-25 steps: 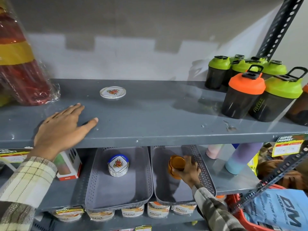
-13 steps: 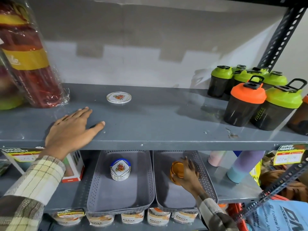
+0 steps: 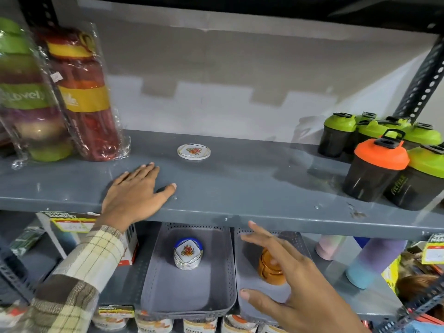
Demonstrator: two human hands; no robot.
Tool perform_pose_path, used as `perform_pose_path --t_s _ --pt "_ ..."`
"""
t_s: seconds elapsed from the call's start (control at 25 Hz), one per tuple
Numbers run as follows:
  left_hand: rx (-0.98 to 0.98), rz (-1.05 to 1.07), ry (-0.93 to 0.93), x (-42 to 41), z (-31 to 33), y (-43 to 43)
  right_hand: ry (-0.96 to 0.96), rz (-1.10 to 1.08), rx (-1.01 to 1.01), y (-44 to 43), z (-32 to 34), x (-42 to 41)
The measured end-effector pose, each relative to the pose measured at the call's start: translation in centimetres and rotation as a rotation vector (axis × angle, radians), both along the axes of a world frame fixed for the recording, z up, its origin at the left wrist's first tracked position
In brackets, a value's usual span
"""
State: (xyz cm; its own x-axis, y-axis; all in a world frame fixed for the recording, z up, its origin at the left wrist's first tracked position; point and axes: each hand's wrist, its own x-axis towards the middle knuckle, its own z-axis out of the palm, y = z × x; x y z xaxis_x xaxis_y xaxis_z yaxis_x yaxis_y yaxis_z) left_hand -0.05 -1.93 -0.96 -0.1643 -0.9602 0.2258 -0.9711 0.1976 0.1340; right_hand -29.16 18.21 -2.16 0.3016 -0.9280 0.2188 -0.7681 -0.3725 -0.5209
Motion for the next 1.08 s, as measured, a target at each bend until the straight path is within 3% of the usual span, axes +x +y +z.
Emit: perform_pose_path --t_s 0.32,0.72,0.92,1.08 --pt "-0.031 -0.006 0.015 0.2 0.0 0.0 -0.19 -0.009 -0.306 -9.4 7.3 4.9" --pt "-0.064 0.014 0.113 0.0 0.4 0.6 -0.046 -0.123 -0.063 -27.1 7.7 9.3" --pt "-0.089 0.014 0.157 0.1 0.5 0.8 0.078 -0.211 -0.013 -30.3 5.3 9.6" --pt "-0.101 0.012 0.175 0.0 0.6 0.8 0.003 -0.216 -0.028 -30.7 4.3 9.5"
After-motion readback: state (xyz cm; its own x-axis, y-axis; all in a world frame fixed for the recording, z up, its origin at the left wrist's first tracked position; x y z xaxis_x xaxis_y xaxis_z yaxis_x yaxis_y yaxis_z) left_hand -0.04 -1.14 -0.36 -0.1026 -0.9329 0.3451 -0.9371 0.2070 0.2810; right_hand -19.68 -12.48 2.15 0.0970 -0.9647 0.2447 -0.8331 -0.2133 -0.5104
